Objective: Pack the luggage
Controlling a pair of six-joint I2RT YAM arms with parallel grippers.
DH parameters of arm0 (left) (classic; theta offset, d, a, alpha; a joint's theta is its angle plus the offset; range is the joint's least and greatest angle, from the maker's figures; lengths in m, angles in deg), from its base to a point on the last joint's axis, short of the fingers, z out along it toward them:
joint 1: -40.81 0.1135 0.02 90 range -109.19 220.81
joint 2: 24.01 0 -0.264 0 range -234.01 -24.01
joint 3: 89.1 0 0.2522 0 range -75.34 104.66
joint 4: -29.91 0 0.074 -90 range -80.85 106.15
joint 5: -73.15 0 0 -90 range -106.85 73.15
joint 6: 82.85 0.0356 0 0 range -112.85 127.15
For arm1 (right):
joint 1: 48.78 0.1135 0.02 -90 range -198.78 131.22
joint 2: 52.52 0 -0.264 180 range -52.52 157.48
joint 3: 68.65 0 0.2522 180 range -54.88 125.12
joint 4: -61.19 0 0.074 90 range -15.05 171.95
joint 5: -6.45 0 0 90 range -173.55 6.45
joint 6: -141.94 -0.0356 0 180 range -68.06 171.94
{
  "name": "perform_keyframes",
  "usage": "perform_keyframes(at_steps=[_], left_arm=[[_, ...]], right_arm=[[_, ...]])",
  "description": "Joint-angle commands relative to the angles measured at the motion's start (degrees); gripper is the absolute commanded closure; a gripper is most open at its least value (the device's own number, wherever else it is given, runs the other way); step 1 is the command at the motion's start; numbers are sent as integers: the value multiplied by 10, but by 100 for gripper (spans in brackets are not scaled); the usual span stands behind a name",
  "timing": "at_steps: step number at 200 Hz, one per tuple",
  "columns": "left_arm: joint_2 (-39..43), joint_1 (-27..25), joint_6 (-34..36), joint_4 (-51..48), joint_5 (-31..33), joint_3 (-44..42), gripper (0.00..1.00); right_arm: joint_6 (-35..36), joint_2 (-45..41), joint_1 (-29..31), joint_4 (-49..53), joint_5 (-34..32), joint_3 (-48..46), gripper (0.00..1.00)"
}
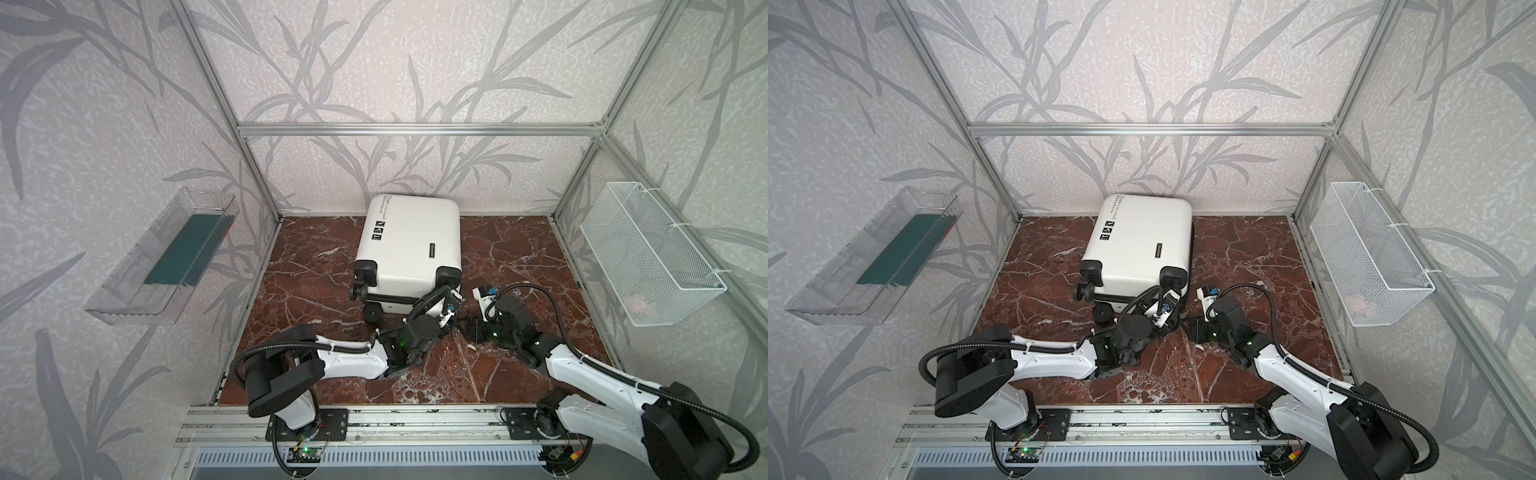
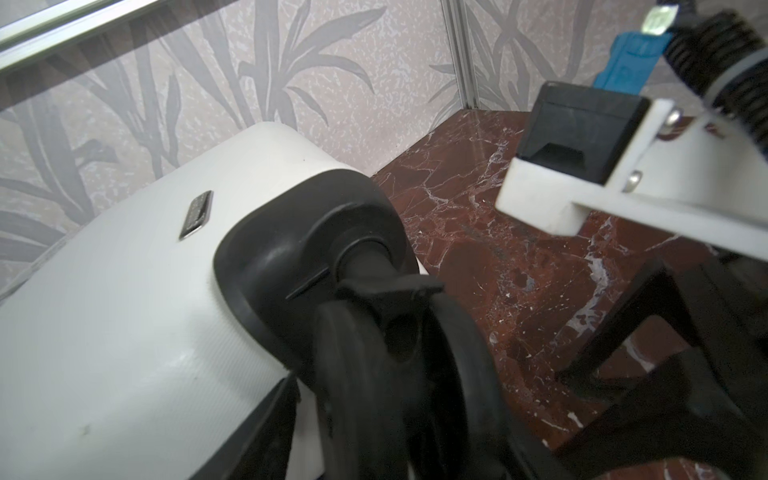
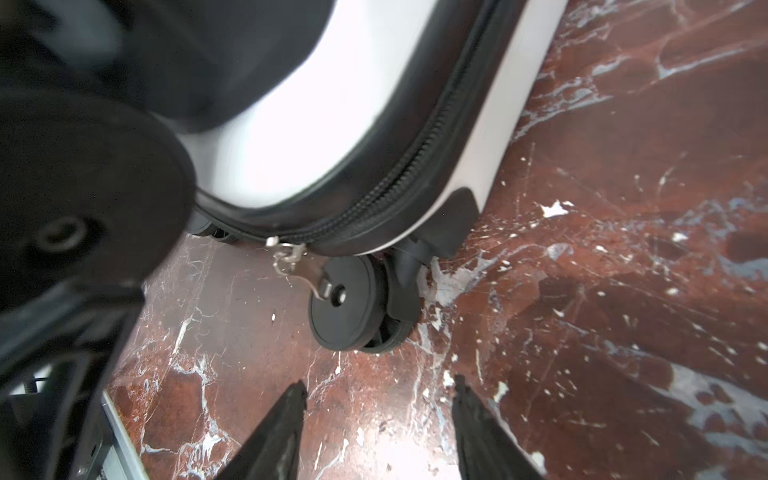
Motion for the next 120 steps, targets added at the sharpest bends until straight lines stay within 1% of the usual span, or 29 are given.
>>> perform_keyframes(at_steps=[1,22,44,61,88,120], left_arm=[[31,10,25,-45,-27,23,42],[42,12,24,-67,-51,30,52],[46,13,20,-80,-66,37,59],[48,13,16,-85,-70,40,60],[51,13,12,-85,-72,40,60],[52,13,6,-89,-75,43,67]], right_arm=[[16,5,20,-49,-29,-9,42],[21,10,35,-81,-49,-16,42],[24,20,51,-117,-71,-23,42],[28,33,64,-138,-87,-23,43],[25,62,76,-176,-95,-20,45],[19,97,98,-223,-114,-19,49]])
